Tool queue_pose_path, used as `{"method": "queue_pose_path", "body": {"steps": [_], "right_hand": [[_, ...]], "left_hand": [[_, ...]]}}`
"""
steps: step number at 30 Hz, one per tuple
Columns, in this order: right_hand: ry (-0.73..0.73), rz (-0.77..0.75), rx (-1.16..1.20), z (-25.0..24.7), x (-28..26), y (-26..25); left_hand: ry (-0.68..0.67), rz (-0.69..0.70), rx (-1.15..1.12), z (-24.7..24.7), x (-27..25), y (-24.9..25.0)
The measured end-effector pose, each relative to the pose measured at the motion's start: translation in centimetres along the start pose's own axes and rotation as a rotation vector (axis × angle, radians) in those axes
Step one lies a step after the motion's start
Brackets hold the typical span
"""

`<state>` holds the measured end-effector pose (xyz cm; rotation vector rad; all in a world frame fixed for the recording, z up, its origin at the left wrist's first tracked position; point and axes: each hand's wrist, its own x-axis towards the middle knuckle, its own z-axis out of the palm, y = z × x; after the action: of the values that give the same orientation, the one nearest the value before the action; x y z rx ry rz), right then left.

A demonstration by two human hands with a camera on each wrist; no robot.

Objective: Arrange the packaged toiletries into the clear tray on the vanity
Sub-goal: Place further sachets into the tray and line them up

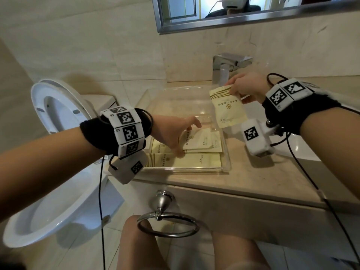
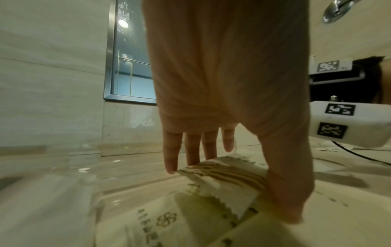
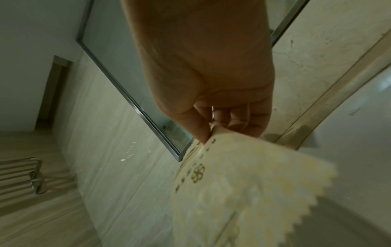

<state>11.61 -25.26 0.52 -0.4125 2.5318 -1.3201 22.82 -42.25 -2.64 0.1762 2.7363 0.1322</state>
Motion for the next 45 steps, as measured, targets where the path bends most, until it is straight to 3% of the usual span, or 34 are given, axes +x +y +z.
{"method": "queue_pose_path", "body": {"steps": [14,20,24,28,32,36,41,45], "right_hand": [[-0.003,-0.038,0.04,-0.5,-0.5,-1.1],[-0.013,-0.049,0.054,-0.4,-0.4,-2.0],[-0.066,-0.076,0.085,0.6,-0.6,-3.4],[-0.074,-0.107,0.122,2.5,-0.7,-5.2],[-0.191,-0.114,0.053,4.9,-1.2,-6.8],[-0.293,-0.181,-0.049,7.3,-2.1,-7.9],[-0.312,-0.197,-0.158,9.5,-2.3,-8.1],[-0.39,-0.21,-0.287,10.3,-1.9,-7.1]], "left_hand": [[0.004,0.034,0.03,0.0,1.0,2.5],[-0.018,-0.042,-0.125,-1.3,-0.1,1.9],[0.125,-0.149,-0.27,-3.3,-1.9,0.4],[0.272,-0.209,-0.615,-4.4,-3.2,-1.5],[0.34,-0.226,-0.915,-4.0,-4.3,-2.3],[0.459,-0.278,-0.96,-3.6,-5.2,-3.0],[0.525,-0.371,-1.075,-2.5,-6.3,-4.3],[0.563,-0.48,-1.007,-1.3,-7.1,-5.9]]}}
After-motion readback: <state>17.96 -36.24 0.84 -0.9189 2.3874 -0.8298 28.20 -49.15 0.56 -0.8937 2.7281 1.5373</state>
